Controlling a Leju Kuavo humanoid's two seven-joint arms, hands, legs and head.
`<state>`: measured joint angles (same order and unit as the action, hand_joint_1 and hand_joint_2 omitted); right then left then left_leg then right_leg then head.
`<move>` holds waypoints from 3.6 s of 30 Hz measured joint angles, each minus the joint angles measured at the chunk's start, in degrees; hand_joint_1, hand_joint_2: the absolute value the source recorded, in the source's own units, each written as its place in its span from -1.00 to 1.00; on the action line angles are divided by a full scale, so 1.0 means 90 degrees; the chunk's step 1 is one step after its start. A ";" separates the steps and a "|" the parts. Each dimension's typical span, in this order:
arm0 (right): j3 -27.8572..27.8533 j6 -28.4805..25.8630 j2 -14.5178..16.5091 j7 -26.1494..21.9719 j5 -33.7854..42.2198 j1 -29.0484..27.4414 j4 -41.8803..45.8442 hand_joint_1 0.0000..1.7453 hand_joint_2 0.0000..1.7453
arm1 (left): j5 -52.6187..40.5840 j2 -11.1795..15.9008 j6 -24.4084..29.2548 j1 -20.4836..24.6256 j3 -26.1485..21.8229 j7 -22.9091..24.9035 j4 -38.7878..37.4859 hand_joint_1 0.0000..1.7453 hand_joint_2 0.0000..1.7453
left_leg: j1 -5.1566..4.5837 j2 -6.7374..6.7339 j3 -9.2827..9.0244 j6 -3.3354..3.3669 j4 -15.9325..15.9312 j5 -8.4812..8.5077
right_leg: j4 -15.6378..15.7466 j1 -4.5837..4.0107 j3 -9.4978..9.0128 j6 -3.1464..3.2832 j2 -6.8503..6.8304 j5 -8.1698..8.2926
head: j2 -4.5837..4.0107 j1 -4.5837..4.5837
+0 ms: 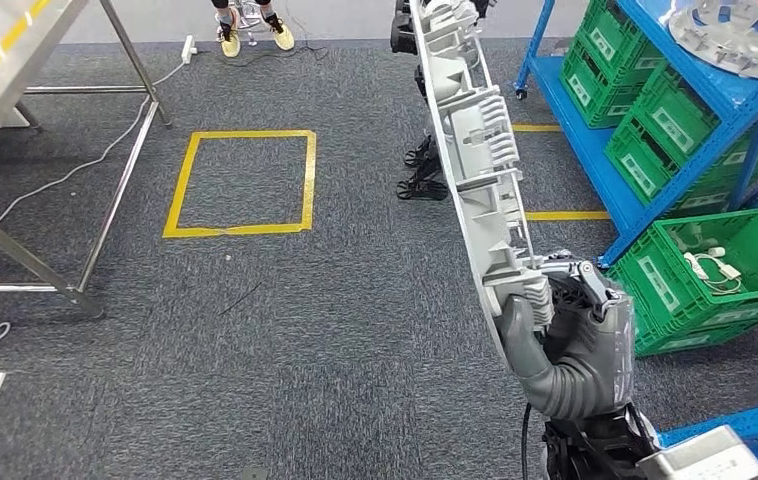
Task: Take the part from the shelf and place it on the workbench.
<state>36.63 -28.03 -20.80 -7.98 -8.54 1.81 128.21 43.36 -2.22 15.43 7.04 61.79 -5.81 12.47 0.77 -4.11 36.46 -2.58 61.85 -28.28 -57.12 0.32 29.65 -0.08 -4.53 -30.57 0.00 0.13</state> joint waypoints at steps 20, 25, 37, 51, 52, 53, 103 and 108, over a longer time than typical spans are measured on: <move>-0.0009 -0.0051 0.0020 -0.0157 0.0090 -0.0079 -0.0018 1.00 1.00 | -0.0032 -0.0003 0.0018 0.0009 0.0002 0.0001 -0.0001 -1.00 1.00 | -0.0077 0.1100 0.0044 0.0227 -0.0205 0.0150 | -0.0043 -0.0037 0.0097 0.0140 0.0812 0.0060 | 0.0000 0.0254; -0.0012 -0.0054 0.0030 -0.0177 0.0090 -0.0094 -0.0027 1.00 1.00 | -0.0034 0.0015 0.0017 0.0019 0.0003 -0.0002 0.0000 -1.00 1.00 | -0.0042 0.0436 0.0645 0.0093 0.1099 -0.0623 | 0.0118 -0.0035 0.0038 0.0180 0.0385 0.0154 | 0.0000 0.0109; -0.0013 -0.0043 0.0042 -0.0180 0.0101 -0.0083 -0.0053 1.00 1.00 | -0.0044 0.0038 0.0017 0.0025 0.0004 0.0004 -0.0001 -1.00 1.00 | -0.0044 0.0216 -0.0117 0.0310 -0.0208 0.0007 | -0.0418 0.0034 0.0126 -0.0168 0.0113 -0.0343 | 0.0000 0.0028; -0.0015 0.0012 0.0062 -0.0191 0.0140 -0.0017 -0.0070 1.00 1.00 | -0.0047 -0.0004 0.0015 0.0002 0.0005 0.0005 0.0000 -1.00 1.00 | -0.0109 0.0952 0.0029 0.0230 -0.0173 0.0089 | -0.0043 -0.0061 0.0136 0.0172 0.0760 0.0114 | 0.0000 0.0243; -0.0013 0.0018 0.0064 -0.0194 0.0143 -0.0009 -0.0069 1.00 1.00 | -0.0046 0.0000 0.0015 0.0003 0.0005 0.0007 -0.0001 -1.00 1.00 | -0.0122 0.0750 0.0112 0.0203 -0.0021 -0.0035 | 0.0032 -0.0050 0.0115 0.0180 0.0681 0.0149 | 0.0000 0.0211; -0.0011 0.0022 0.0064 -0.0196 0.0144 -0.0006 -0.0070 1.00 1.00 | -0.0045 0.0004 0.0015 0.0008 0.0005 0.0009 -0.0001 -1.00 1.00 | -0.0120 0.0531 0.0239 0.0180 0.0253 -0.0224 | 0.0072 -0.0042 0.0104 0.0185 0.0602 0.0177 | 0.0000 0.0175; -0.0004 0.0067 0.0062 -0.0199 0.0158 -0.0030 -0.0152 1.00 1.00 | -0.0056 -0.0010 -0.0041 0.0024 0.0005 0.0112 -0.0001 -1.00 1.00 | -0.0067 0.0655 -0.0162 0.0411 -0.0253 0.0069 | -0.1895 0.0065 0.0839 -0.0158 0.0474 -0.0798 | 0.0000 0.0168; -0.0002 0.0080 0.0062 -0.0199 0.0157 -0.0019 -0.0156 1.00 1.00 | -0.0060 -0.0035 -0.0041 0.0027 0.0005 0.0110 -0.0001 -1.00 1.00 | -0.0089 0.1044 -0.0141 0.0356 -0.0243 0.0116 | -0.0277 0.0060 0.0174 0.0017 0.0924 0.0074 | 0.0000 0.0243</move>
<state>36.61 -27.31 -20.24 -9.77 -7.12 1.64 126.81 42.82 -2.53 15.06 7.28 61.83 -4.82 12.46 -0.03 5.28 35.19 0.62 59.67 -27.23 -59.62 0.86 31.21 0.06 3.78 -29.91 0.00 2.32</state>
